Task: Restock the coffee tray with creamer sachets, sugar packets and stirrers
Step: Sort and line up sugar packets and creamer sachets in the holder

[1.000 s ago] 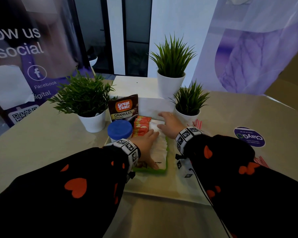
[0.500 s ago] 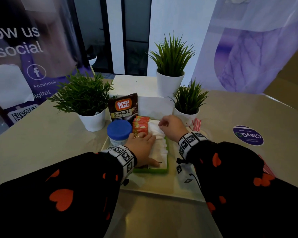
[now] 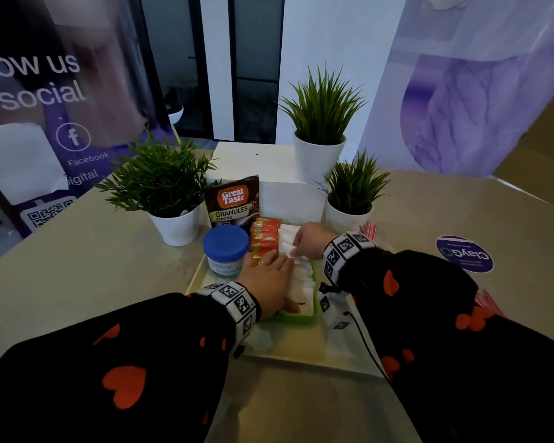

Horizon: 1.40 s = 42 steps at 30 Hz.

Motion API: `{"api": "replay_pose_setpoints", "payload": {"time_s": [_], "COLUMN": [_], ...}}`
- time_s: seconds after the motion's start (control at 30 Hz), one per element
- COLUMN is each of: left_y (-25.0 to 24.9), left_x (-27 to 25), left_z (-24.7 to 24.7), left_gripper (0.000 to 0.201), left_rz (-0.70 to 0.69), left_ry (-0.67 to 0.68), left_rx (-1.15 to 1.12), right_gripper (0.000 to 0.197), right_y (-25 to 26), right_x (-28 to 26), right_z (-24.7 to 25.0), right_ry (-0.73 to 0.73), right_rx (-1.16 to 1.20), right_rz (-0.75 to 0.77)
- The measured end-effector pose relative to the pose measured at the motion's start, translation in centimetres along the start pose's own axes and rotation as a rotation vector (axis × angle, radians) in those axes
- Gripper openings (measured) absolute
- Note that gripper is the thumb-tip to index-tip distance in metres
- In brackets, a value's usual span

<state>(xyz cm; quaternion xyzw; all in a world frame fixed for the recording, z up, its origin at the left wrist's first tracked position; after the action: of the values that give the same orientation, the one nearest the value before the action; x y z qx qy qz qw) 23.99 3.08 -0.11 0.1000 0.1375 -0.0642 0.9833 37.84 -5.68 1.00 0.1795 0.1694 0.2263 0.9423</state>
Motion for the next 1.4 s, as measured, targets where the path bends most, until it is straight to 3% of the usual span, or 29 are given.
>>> {"api": "replay_pose_setpoints", "payload": {"time_s": [0.13,0.23,0.33,0.43,0.5,0.67,0.83,0.93,1.07,1.23,1.4], "left_y": [0.0,0.2,0.3,0.2,0.1,-0.2,-0.3,-0.2,-0.2,-0.2,-0.1], "left_x": [-0.2,-0.4,-0.4,-0.5,-0.5,-0.6,-0.7,-0.7,-0.7,-0.6,-0.5], "left_z": [0.0,0.0,-0.2,-0.3,-0.5,-0.4,-0.1,-0.1,-0.3,-0.4,-0.3], "left_gripper": [0.102,0.103,0.106,0.105,0.099,0.094,0.096,0.096,0.098,0.098,0.099], "left_rz": [-0.006,-0.014,-0.023,-0.07,-0.094,-0.078,-0.063,-0.053,-0.032,-0.025,-0.018], "left_ry": [-0.006,0.004,0.008,-0.007,-0.01,-0.001,0.002,-0.002,-0.004,-0.005,0.021], "left_rx": [-0.012,-0.035,-0.063,-0.029,0.017,0.036,0.037,0.014,0.03,0.023,0.024], "right_gripper": [0.017,0.017,0.016,0.021,0.023,0.005,0.014,0.009,0.006,0.007,0.019], "right_y": [1.0,1.8,0.9,-0.3,-0.7,-1.4,-2.4,-2.4,-3.0,-3.3,-3.2], "right_x": [-0.7,-0.8,-0.2,-0.2,-0.4,-1.3,-3.1,-3.5,-3.6,-3.9,-3.7], "right_z": [0.5,0.0,0.3,0.6,0.6,0.6,0.0,-0.3,-0.6,-1.0,-0.9], "right_ry": [-0.127,-0.138,-0.1,-0.165,-0.183,-0.298,-0.121,-0.132,-0.254,-0.235,-0.259], "right_rx": [-0.266,-0.509,-0.397,-0.008,0.101,0.176,0.207,0.161,0.301,0.308,0.291], "right_rz": [0.278,0.417,0.341,0.263,0.247,0.139,0.073,0.076,0.015,-0.007,-0.003]}}
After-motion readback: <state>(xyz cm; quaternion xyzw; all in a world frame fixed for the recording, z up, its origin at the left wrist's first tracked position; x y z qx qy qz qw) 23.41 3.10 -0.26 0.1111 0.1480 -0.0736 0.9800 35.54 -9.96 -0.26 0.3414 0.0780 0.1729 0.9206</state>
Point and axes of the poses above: each hand's wrist, its own x-axis towards the middle knuckle, its own z-axis out of the back of the hand, y = z × x, the point moved 2 cm from there along x, towards the middle knuckle, and after that the axes turned 12 degrees about x, right-handed, at the moved point
